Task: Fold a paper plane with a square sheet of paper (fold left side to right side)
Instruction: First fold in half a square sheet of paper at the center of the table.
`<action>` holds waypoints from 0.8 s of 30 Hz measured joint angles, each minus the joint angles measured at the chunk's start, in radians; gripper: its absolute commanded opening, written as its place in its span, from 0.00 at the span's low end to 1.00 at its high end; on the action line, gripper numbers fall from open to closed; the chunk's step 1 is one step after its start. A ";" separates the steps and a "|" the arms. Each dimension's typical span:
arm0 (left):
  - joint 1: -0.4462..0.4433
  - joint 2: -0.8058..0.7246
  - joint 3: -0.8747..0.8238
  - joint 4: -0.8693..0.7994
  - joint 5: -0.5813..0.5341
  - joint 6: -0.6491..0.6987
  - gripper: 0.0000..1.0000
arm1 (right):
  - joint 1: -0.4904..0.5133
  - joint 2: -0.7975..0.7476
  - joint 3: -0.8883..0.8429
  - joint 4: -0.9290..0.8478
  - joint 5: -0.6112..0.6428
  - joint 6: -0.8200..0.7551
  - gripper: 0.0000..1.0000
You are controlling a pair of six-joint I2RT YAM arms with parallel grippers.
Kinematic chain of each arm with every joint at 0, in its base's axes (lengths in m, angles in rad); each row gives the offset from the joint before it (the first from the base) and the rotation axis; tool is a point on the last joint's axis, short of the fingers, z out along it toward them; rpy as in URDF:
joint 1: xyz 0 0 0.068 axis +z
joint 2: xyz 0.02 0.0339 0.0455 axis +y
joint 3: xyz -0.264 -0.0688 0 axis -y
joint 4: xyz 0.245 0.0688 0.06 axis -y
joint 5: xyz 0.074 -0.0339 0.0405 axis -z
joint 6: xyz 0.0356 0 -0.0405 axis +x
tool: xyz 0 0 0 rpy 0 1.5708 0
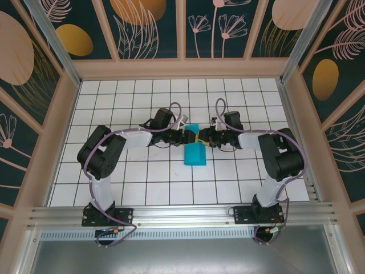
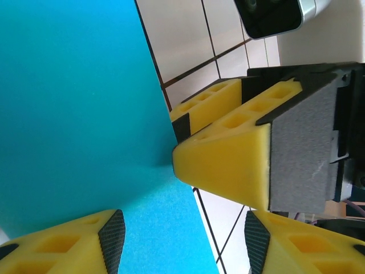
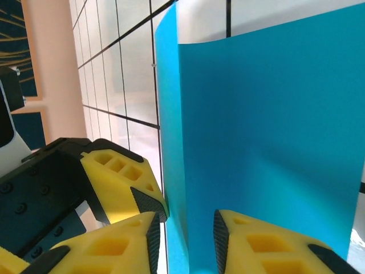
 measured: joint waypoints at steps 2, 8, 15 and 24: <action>0.000 0.000 0.000 0.000 0.000 0.000 0.60 | 0.001 0.003 0.005 0.002 -0.003 -0.002 0.12; 0.000 -0.008 0.000 -0.025 -0.047 0.006 0.63 | 0.001 0.003 0.009 -0.010 0.006 -0.014 0.04; 0.000 -0.111 0.003 -0.142 -0.262 0.016 0.62 | -0.005 0.003 0.010 -0.057 0.051 -0.048 0.04; -0.008 -0.086 0.011 -0.232 -0.381 -0.076 0.61 | -0.009 0.003 0.010 -0.095 0.097 -0.066 0.05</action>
